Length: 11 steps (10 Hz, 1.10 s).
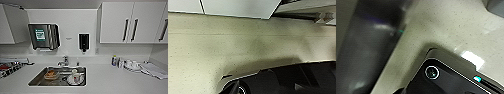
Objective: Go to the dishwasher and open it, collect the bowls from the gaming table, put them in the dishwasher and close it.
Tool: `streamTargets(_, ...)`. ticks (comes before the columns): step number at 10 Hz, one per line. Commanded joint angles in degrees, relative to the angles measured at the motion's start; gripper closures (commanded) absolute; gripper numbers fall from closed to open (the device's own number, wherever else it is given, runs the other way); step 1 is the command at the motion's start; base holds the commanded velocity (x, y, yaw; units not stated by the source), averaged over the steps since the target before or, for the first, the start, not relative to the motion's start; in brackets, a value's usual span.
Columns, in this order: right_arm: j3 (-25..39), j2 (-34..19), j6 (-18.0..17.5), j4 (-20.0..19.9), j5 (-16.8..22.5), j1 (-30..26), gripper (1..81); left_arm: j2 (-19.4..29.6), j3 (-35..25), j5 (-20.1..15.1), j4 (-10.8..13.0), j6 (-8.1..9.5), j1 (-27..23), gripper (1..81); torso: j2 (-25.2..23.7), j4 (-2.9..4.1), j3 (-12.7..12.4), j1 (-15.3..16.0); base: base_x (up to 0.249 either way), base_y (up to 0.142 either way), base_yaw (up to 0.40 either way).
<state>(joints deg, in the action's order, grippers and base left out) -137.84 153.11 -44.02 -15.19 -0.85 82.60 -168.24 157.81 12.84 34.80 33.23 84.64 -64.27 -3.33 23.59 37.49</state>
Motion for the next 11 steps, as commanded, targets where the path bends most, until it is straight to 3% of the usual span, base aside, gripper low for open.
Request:
streamTargets(1, 1.1, 0.0, 0.0, -2.5, 2.9, -5.0, 1.0, 0.9, 0.2, -1.8, -0.1, 0.17, -3.5, 1.0, 0.0, 0.00, 0.0, 0.0, 0.000, 0.000, 0.000)
streamTargets(4, 4.3, -0.3, 0.5, -1.9, 1.0, -6.4, 1.0, 0.6, 0.2, -1.8, 0.1, 0.08, -3.6, 1.0, 0.0, 0.00, 0.0, 0.0, 0.000, 0.000, 0.000)
streamTargets(8, 21.3, -5.6, 0.5, -1.7, -3.6, -15.6, 1.0, 0.4, 0.2, -2.2, 0.4, -0.10, -3.5, 1.0, 0.0, 0.00, 0.0, 0.0, 0.000, 0.000, 0.000)
streamTargets(11, 21.1, -5.8, 0.5, -1.3, -3.0, -21.8, 1.0, 0.9, 0.2, -2.3, 0.4, -0.10, -3.2, 1.0, 0.0, 0.00, 0.0, 0.0, 0.000, 0.000, 0.000)
